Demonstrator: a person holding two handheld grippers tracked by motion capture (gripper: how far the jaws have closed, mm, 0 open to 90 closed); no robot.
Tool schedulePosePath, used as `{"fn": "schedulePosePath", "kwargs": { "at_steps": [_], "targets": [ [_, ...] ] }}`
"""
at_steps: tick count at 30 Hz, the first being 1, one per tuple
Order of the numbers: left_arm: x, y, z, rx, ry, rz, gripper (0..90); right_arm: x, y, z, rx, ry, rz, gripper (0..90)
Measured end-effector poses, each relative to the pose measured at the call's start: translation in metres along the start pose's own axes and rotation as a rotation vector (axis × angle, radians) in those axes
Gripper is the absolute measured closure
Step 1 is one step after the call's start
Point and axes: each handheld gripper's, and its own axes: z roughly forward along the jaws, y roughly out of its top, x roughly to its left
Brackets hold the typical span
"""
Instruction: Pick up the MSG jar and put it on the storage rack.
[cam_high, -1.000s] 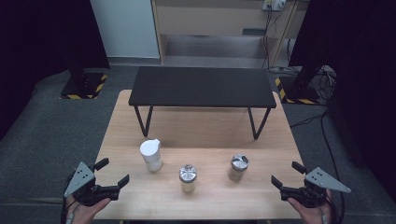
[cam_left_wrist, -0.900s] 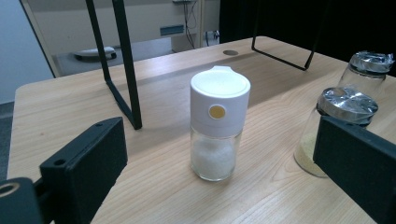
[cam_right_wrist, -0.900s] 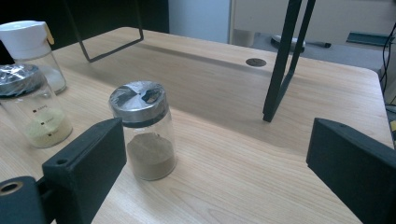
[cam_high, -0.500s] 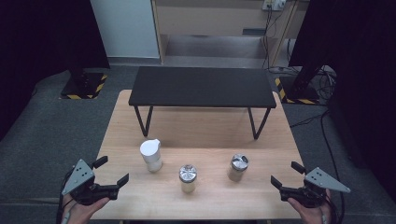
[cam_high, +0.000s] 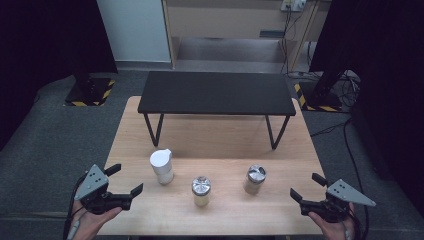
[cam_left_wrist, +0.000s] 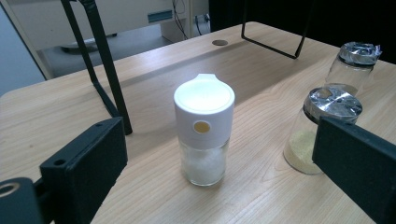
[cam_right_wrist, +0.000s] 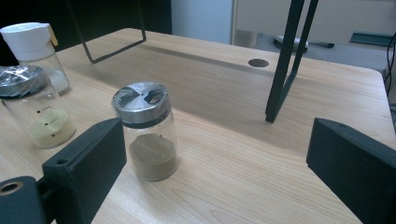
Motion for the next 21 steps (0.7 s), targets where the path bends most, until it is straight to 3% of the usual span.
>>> {"fn": "schedulePosePath", "kwargs": {
  "at_steps": [15,21],
  "targets": [
    [0.009,0.019,0.020,0.056,-0.038,0.005,2.3,-0.001,0.000,0.000,-0.003,0.002,0.005,5.5],
    [0.013,0.024,0.029,0.065,-0.054,-0.012,1.8,-0.001,0.000,0.000,0.001,0.005,0.008,5.6]
  ]
}}
